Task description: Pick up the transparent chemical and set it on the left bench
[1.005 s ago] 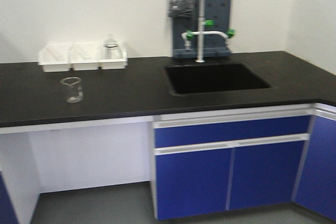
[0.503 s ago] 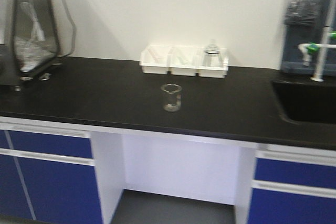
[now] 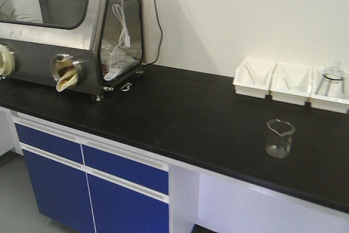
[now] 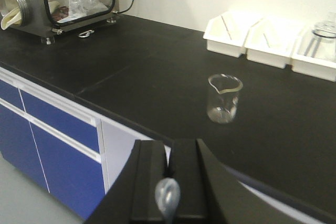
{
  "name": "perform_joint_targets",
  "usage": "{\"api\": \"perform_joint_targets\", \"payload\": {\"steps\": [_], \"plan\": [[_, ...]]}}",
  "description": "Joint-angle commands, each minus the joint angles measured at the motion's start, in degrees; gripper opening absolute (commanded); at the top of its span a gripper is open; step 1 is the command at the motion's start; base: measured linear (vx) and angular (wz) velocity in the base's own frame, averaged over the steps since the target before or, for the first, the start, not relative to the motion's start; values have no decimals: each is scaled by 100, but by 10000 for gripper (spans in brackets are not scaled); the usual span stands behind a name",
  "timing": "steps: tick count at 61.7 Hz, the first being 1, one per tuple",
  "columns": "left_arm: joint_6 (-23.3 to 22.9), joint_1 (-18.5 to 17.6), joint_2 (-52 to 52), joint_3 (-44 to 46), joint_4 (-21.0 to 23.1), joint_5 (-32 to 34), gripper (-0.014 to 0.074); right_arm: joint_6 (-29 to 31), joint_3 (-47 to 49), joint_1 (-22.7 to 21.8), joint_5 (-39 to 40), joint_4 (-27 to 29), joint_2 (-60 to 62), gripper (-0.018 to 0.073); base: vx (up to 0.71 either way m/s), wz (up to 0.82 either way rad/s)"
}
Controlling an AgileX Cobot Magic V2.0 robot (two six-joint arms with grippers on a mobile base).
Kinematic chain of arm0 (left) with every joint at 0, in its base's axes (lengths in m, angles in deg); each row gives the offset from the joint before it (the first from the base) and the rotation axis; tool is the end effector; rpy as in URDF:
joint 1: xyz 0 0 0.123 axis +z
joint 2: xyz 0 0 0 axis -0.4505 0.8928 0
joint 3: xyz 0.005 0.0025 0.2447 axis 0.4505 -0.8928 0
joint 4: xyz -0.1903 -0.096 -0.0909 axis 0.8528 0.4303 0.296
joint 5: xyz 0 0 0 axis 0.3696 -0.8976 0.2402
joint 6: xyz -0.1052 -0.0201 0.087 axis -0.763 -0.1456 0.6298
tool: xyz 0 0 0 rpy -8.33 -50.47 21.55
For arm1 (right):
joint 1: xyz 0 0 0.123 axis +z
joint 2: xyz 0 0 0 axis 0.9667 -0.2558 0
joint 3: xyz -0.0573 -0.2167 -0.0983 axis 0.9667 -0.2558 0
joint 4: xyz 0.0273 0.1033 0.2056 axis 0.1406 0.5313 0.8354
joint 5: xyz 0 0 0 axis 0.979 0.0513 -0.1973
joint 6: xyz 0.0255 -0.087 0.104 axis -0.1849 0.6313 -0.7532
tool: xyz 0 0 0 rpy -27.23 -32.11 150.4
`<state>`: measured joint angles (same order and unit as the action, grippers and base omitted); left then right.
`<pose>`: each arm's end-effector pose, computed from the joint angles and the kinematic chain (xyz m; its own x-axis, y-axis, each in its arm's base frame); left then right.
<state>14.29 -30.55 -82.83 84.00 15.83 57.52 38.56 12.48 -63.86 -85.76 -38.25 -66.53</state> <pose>0.1236 -0.0083 0.2070 0.0607 0.0279 -0.9978 0.0642 0.9974 0.0318 0.1831 0.0263 0.2969 -0.1863 -0.0675 -0.9802 -0.1305 0.9905 -0.0434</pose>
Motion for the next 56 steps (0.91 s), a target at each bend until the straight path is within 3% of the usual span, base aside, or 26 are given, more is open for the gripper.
{"api": "perform_joint_targets", "payload": {"steps": [1,18,56], "plan": [[-45,-10,-110,-93,4,449,-3,21,173,-8,448,-63,-2,-4,45,25],[-45,-10,-110,-93,4,449,-3,21,173,-8,448,-63,-2,-4,46,-4],[-45,-10,-110,-93,4,449,-3,21,173,-8,442,-63,-2,-4,37,-49]]}}
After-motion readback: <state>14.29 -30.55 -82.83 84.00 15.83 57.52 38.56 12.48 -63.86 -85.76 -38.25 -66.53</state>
